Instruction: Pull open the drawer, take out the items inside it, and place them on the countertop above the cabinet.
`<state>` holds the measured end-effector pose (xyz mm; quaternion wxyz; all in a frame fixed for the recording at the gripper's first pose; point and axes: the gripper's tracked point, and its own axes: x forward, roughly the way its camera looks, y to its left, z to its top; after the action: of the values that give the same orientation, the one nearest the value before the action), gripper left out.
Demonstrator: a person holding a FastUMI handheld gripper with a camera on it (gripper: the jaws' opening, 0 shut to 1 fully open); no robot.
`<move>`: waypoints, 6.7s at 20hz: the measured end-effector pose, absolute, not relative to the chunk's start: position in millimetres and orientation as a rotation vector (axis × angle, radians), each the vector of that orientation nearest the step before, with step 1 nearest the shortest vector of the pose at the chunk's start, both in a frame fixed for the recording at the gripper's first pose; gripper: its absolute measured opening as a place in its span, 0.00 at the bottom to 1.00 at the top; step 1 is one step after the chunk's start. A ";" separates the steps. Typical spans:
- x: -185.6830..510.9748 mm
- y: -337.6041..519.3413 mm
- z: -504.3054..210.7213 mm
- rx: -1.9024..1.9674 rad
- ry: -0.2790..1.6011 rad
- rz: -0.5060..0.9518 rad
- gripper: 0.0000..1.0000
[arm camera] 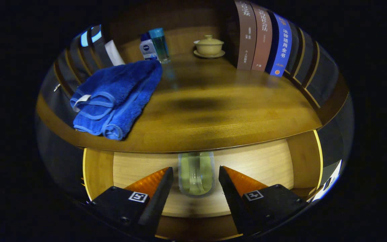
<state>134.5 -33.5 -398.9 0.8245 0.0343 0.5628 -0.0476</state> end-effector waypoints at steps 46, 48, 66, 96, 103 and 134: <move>258.9 -35.6 -302.5 0.047 0.928 -0.044 0.18; 270.3 -33.9 -305.5 0.048 0.930 -0.042 0.18; 239.9 -24.9 -269.8 0.126 0.790 -0.016 1.00; -32.8 -30.9 -330.7 0.101 0.395 -0.052 0.99; -26.0 -29.2 -339.5 0.084 0.401 -0.039 0.99; 147.1 -28.5 -362.8 0.084 0.432 -0.062 1.00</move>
<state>147.1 -28.5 -362.8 0.9754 0.0415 0.2142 -0.0308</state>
